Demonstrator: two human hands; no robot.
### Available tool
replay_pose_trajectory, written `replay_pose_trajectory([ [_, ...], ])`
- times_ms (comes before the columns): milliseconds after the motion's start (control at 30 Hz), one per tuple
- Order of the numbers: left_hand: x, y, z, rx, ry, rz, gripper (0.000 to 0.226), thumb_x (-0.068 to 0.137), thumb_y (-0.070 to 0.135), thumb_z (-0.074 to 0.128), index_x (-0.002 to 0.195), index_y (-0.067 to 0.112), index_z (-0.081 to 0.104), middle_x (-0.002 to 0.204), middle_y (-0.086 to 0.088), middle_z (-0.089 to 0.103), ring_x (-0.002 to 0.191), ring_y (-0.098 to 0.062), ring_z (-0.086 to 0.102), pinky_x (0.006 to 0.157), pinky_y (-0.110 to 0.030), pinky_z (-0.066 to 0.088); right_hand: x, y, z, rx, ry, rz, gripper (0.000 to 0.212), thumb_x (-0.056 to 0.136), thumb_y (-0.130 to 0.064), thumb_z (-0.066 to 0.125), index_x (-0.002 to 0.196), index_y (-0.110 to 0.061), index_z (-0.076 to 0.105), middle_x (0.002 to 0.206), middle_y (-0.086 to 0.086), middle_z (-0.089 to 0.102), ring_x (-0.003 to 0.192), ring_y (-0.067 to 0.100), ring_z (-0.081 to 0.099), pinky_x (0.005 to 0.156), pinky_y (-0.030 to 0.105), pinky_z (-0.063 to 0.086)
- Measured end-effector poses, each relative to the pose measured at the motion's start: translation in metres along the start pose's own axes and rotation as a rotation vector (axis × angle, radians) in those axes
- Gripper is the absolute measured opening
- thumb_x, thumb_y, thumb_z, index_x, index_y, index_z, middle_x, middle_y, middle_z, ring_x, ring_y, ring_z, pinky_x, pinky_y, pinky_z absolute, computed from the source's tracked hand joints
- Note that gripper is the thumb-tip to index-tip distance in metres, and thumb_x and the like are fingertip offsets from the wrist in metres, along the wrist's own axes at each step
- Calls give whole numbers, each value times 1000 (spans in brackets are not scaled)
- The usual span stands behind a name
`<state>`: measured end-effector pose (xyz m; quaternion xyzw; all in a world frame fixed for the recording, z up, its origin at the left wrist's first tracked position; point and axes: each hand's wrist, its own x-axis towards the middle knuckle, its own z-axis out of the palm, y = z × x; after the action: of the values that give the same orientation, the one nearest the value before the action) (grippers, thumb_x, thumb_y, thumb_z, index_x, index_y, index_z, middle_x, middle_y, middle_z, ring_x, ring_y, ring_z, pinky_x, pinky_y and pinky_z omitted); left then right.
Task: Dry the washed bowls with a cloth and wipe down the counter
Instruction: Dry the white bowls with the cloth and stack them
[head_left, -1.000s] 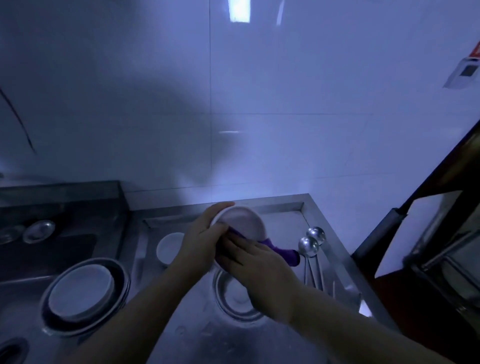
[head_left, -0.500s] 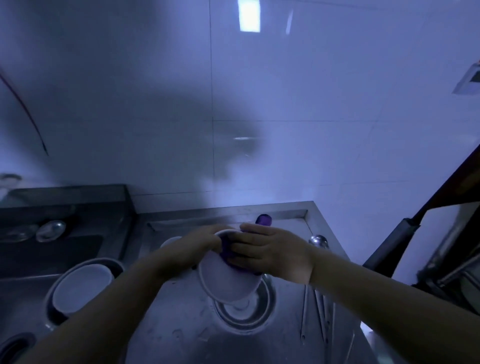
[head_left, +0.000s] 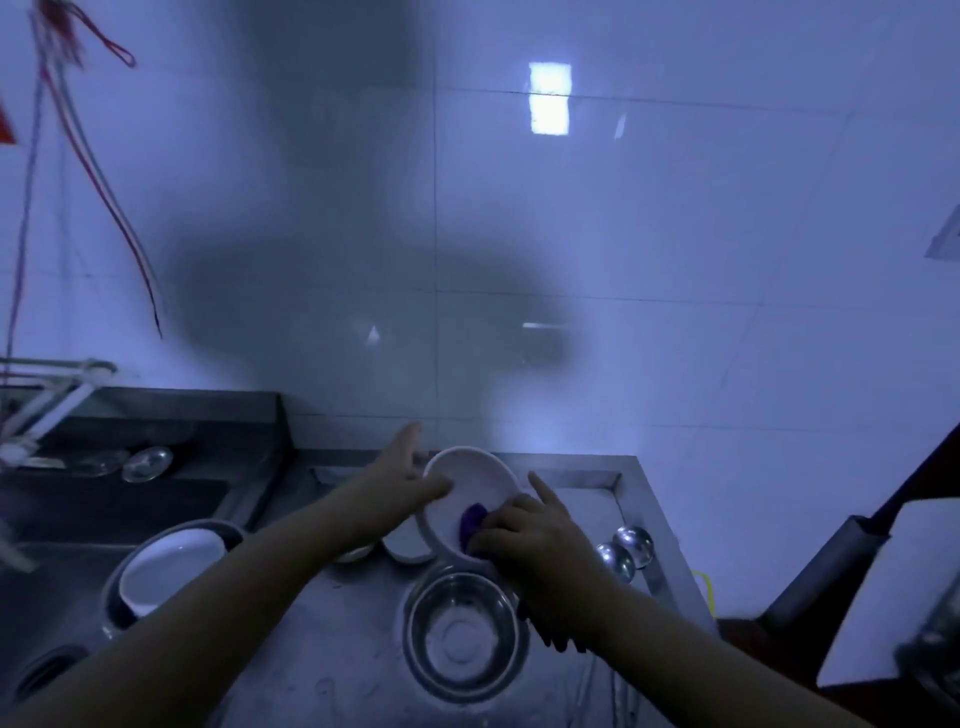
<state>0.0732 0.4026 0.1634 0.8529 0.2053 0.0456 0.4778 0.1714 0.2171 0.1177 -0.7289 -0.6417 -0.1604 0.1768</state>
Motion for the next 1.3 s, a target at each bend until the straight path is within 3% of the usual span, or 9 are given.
replay_pose_trajectory([
  [133, -29, 12, -1, 727, 115, 447, 66, 82, 48, 57, 140, 35, 29, 144, 13, 29, 133, -1, 14, 112, -31, 18, 1, 15, -18, 210, -112, 63, 21, 77, -21, 74, 98, -20, 70, 100, -2, 69, 95, 11, 58, 87, 13, 36],
  [200, -38, 19, 5, 962, 63, 652, 44, 83, 42, 57, 126, 35, 49, 134, 14, 46, 133, -3, 25, 115, -29, 16, 1, 20, -22, 245, -139, 72, 25, 83, -22, 69, 107, -22, 67, 110, -4, 65, 101, -3, 44, 81, 3, 27],
  [300, -41, 32, 9, 1068, 93, 750, 17, 78, 32, 67, 94, 28, 67, 101, 11, 68, 103, -7, 58, 101, -23, 39, 0, 25, -29, 286, -166, 54, 32, 82, -21, 70, 113, -23, 63, 115, -6, 61, 100, -13, 34, 82, -1, 30],
  [500, -46, 18, 6, 96, 10, 278, 10, 82, 10, 68, 85, 19, 67, 82, 6, 67, 79, -6, 61, 72, -23, 47, -4, 30, -47, 577, 309, 381, 52, 79, -17, 75, 116, -41, 48, 110, -17, 55, 103, -1, 53, 88, 27, 51],
  [667, -50, 25, 33, -670, -17, 120, 16, 76, 21, 71, 92, 17, 71, 93, -13, 72, 83, -25, 68, 66, -28, 53, 16, 9, -53, 629, 471, 382, 58, 88, -58, 49, 129, -16, 51, 125, -3, 53, 115, 8, 49, 98, 22, 43],
  [767, -46, 34, 41, -854, 23, 86, 23, 76, 19, 66, 98, 11, 70, 100, -18, 70, 88, -28, 69, 66, -28, 55, 27, -7, -51, 540, 615, 292, 43, 97, -48, 34, 124, -20, 53, 127, -13, 50, 120, 6, 44, 101, 24, 39],
  [967, -50, 53, 39, -903, -40, 194, 30, 76, 11, 56, 103, 7, 67, 99, -17, 71, 88, -24, 69, 70, -28, 57, 27, -25, -42, 285, 637, 162, 28, 93, -27, 48, 112, -18, 67, 117, -3, 60, 113, 12, 49, 92, 39, 43],
  [1167, -55, 59, 33, -905, -14, 253, 26, 74, 8, 60, 99, 9, 68, 92, -11, 73, 79, -19, 69, 64, -24, 55, 46, -3, -74, 820, 621, 557, 31, 98, -19, 39, 97, -29, 69, 102, -11, 68, 100, 11, 60, 87, 26, 46],
  [1300, -47, 60, 25, -1110, 1, 276, 23, 75, 7, 57, 90, 11, 74, 93, -12, 72, 82, -19, 68, 66, -27, 56, 38, -7, -62, 957, 664, 768, 28, 102, -23, 37, 110, -21, 64, 107, -1, 66, 102, 14, 60, 93, 37, 48],
])
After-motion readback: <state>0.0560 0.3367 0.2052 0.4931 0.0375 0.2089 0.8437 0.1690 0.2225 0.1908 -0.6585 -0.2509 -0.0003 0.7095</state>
